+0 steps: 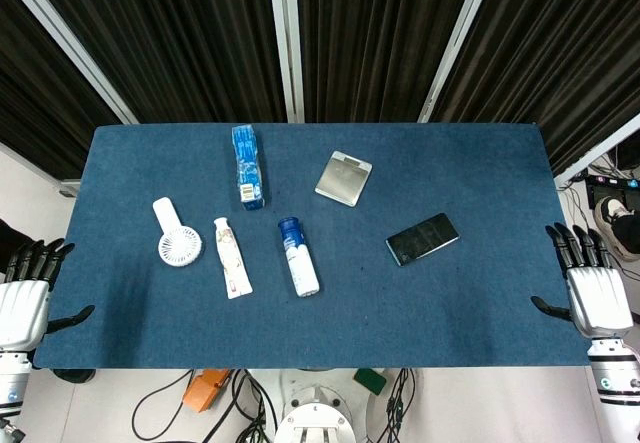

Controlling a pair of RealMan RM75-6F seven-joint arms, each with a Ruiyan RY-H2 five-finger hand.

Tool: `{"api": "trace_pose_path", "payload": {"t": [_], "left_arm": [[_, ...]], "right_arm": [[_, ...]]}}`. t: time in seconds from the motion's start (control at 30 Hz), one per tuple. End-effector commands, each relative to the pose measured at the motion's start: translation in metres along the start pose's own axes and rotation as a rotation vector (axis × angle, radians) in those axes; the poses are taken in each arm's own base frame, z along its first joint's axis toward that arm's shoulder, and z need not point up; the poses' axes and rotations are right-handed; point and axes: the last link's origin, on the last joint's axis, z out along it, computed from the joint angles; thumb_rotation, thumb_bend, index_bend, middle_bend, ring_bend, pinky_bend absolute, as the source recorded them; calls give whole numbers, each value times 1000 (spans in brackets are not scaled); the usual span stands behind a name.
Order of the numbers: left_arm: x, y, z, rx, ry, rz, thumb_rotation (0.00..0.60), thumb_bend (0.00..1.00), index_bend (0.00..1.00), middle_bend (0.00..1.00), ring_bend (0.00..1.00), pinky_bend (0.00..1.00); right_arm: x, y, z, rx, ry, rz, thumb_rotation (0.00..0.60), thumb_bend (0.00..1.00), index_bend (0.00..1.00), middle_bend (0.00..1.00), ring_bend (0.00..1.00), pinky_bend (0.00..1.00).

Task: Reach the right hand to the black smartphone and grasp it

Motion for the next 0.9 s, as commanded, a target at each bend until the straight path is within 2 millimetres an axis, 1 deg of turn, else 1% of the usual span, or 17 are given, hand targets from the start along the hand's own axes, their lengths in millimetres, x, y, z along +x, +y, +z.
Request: {"api": "trace_pose_path", "payload": {"t": [0.03,0.13,0.27,0.4,0.57,0.67,0.77,0.9], "left_arm": [[-2,0,-2,-2,-5,0,600,77,127,92,60,0],[-2,0,-1,-3,-1,-2,600,77,128,92,60,0],[0,2,0,-15,8,-1,600,76,127,92,61,0],[1,5,2,-22,13,-8,600,76,127,93,60,0],[1,8,5,-28,7,-3,600,76,127,93,60,0],[1,9,8,-26,2,-5,600,77,127,92,60,0],[1,9,9,-23,-4,-1,600,77,127,92,60,0],[1,9,9,-14,-6,1,600,77,127,92,60,0]], "right_arm": [[-3,-4,3,9,-5,-1,600,116,0,115,0,86],[-9,-10,12,23,-21,-8,600,116,0,115,0,129],[-24,-27,37,79,-80,-32,600,116,7,115,0,135],[-43,-44,66,130,-144,-45,600,116,86,115,0,135],[-70,-66,104,180,-205,-66,600,116,220,115,0,135],[-84,-77,123,201,-247,-63,600,118,249,115,0,135],[-95,-86,137,220,-272,-83,600,147,279,115,0,134],[-106,-94,146,238,-296,-105,600,183,320,115,0,134]]}}
